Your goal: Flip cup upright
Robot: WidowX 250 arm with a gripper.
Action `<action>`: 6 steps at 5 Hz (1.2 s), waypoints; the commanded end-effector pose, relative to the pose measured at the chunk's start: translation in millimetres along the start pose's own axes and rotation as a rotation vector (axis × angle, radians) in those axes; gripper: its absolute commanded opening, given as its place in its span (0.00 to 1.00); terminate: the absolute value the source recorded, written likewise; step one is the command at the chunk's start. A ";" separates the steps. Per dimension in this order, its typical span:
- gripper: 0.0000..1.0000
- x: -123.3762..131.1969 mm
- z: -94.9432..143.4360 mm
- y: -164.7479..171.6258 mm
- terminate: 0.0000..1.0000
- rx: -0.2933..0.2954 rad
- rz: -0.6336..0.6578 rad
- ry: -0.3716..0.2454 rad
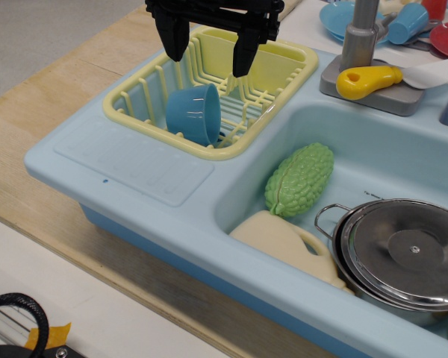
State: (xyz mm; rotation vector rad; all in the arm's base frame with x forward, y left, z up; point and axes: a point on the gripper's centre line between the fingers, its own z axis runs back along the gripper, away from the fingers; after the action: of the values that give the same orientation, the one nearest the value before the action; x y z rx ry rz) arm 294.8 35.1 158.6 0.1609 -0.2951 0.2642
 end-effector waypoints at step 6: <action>1.00 0.5 -53.2 4.3 0.00 0.026 0.082 0.146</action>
State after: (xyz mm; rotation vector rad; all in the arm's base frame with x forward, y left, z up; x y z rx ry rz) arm 308.6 50.4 97.9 0.1567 -0.1340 0.3598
